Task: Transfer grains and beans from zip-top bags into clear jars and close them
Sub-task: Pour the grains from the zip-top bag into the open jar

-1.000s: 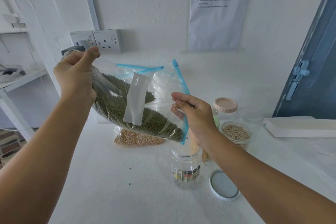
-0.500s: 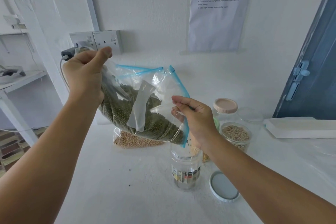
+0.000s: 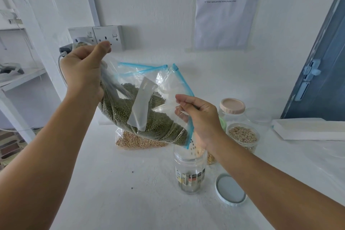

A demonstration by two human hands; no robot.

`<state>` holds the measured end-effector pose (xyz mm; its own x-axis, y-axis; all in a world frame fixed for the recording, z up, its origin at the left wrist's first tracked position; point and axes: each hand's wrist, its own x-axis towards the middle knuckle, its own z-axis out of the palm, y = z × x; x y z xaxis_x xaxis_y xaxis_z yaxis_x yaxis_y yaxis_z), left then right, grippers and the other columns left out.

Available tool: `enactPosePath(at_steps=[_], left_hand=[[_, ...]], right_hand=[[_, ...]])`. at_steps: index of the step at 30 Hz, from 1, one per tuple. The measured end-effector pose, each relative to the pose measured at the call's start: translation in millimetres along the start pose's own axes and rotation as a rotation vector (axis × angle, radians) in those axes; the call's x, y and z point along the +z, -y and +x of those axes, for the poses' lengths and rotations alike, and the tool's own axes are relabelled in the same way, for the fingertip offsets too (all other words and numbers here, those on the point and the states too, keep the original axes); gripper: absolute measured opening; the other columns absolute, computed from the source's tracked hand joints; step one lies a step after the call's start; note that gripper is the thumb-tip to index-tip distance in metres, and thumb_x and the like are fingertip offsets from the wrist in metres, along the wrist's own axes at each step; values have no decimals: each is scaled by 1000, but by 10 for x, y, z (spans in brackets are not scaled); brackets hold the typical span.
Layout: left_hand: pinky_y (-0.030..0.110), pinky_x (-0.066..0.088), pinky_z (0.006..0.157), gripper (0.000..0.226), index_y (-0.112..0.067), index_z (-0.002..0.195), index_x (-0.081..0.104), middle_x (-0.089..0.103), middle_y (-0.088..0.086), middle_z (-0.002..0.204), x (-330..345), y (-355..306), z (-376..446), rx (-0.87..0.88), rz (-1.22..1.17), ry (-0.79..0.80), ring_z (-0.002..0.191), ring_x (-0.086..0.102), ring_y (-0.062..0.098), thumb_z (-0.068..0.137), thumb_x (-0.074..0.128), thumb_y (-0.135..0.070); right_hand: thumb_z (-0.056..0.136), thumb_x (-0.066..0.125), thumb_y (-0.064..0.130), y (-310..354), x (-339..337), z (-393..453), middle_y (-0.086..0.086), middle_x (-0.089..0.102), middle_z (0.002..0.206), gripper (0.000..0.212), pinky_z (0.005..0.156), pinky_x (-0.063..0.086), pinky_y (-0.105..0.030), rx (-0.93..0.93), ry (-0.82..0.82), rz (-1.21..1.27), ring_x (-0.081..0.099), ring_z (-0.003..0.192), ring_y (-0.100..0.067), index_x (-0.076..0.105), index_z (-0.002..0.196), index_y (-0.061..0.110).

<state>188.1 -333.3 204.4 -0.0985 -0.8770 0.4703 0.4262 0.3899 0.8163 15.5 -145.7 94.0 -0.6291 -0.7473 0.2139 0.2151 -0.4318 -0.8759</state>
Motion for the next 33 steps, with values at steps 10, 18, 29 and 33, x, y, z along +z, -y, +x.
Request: enactPosePath(at_steps=[10, 18, 29, 33], left_hand=[[39, 47, 70, 21, -24, 61, 79, 68, 1, 66, 48, -59, 108, 5, -18, 25, 57, 53, 19, 76, 92, -28], [35, 46, 67, 18, -22, 64, 79, 65, -3, 58, 8, -88, 164, 3, -44, 8, 54, 53, 17, 74, 93, -27], [37, 47, 69, 19, -21, 66, 80, 66, 5, 66, 54, -102, 174, 11, -45, 24, 57, 53, 20, 70, 95, -30], [38, 47, 69, 18, -21, 64, 79, 69, 2, 67, 86, -138, 169, 14, -48, 36, 59, 54, 21, 73, 94, -27]], right_hand=[[96, 63, -7, 57, -2, 47, -10, 76, 100, 25, 83, 62, -30, -8, -1, 26, 70, 81, -15, 82, 99, 9], [96, 63, -7, 49, 35, 38, -9, 76, 100, 24, 85, 61, -31, 2, 15, 43, 70, 81, -13, 81, 101, 8], [96, 63, -7, 25, 19, 18, -13, 76, 104, 27, 85, 62, -31, 6, -15, 50, 70, 84, -15, 83, 99, 10], [96, 63, -8, 48, 19, 6, -14, 75, 104, 26, 87, 62, -33, -11, -13, 62, 70, 84, -15, 83, 99, 9]])
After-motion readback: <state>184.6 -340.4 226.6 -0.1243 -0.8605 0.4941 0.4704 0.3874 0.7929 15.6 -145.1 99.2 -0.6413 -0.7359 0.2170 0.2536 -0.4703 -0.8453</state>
